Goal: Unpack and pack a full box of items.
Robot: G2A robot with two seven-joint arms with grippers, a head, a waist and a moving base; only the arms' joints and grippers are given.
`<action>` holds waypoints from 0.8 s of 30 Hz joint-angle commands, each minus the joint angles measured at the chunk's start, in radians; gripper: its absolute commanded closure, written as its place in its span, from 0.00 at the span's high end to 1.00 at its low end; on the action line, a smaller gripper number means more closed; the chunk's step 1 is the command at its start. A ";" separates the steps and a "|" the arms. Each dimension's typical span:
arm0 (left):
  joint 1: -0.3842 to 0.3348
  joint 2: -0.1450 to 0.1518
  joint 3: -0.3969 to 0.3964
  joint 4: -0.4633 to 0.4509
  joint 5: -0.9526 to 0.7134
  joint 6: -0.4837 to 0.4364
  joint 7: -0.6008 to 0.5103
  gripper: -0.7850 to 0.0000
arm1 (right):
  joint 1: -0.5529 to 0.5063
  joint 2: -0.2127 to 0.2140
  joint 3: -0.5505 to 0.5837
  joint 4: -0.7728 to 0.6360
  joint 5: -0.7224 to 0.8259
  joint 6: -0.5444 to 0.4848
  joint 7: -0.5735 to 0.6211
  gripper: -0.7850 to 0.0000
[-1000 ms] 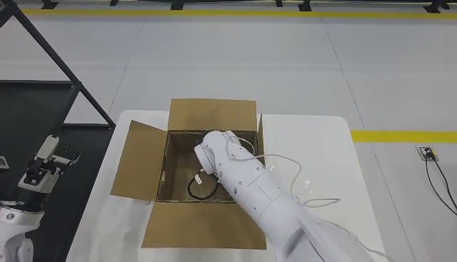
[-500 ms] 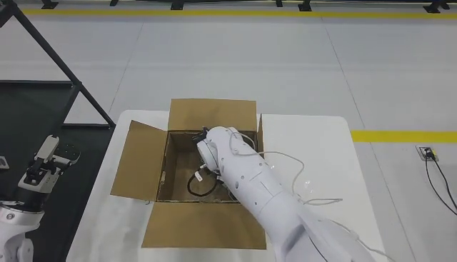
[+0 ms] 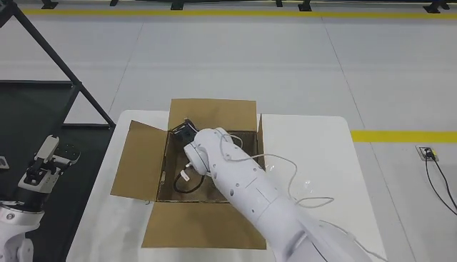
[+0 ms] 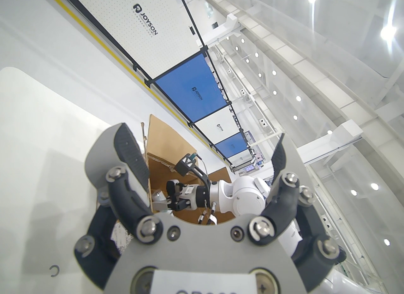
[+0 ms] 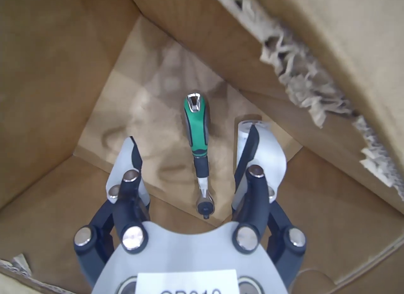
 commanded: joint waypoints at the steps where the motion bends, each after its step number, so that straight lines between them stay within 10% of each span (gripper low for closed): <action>1: 0.000 0.000 0.000 0.000 0.000 0.000 0.000 1.00 | -0.029 0.014 0.005 -0.078 -0.030 0.039 -0.007 0.87; 16: 0.000 0.000 0.000 0.000 0.000 0.000 0.000 1.00 | -0.598 0.200 0.163 -1.051 -0.517 0.199 -0.041 1.00; 24: 0.000 0.000 0.000 0.000 0.000 0.000 0.000 1.00 | -0.634 0.204 0.164 -1.084 -0.546 0.208 -0.053 1.00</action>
